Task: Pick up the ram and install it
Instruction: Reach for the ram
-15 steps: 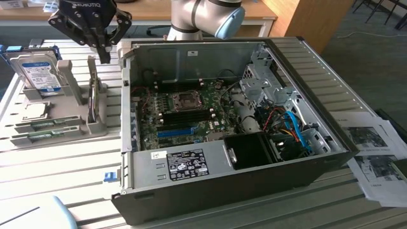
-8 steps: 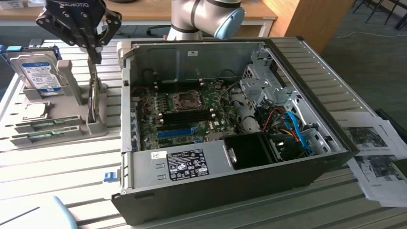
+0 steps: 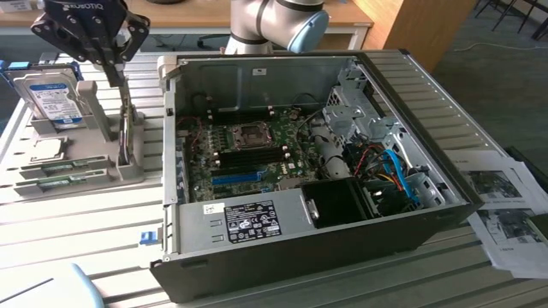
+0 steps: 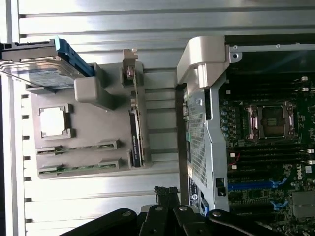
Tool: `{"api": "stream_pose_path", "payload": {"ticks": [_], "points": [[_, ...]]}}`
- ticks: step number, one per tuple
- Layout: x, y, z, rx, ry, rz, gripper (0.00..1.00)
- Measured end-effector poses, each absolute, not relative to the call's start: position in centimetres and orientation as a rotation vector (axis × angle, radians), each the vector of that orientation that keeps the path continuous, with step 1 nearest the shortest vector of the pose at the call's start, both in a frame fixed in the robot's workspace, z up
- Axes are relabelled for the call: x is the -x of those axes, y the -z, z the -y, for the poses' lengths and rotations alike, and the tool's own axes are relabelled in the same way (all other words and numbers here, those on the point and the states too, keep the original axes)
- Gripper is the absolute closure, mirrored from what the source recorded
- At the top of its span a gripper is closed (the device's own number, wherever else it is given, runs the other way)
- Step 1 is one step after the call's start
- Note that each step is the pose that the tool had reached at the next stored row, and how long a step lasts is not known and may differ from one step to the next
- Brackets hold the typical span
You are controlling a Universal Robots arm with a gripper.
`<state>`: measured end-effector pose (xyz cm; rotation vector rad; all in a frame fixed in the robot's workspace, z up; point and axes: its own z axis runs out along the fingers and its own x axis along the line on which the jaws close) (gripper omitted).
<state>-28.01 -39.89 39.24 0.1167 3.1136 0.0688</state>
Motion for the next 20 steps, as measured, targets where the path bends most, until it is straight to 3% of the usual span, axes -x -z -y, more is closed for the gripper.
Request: {"api": "stream_pose_path", "payload": {"ticks": [20], "points": [[33.3,-39.2,39.9,-0.117,-0.069,-3.114,0.91]]}}
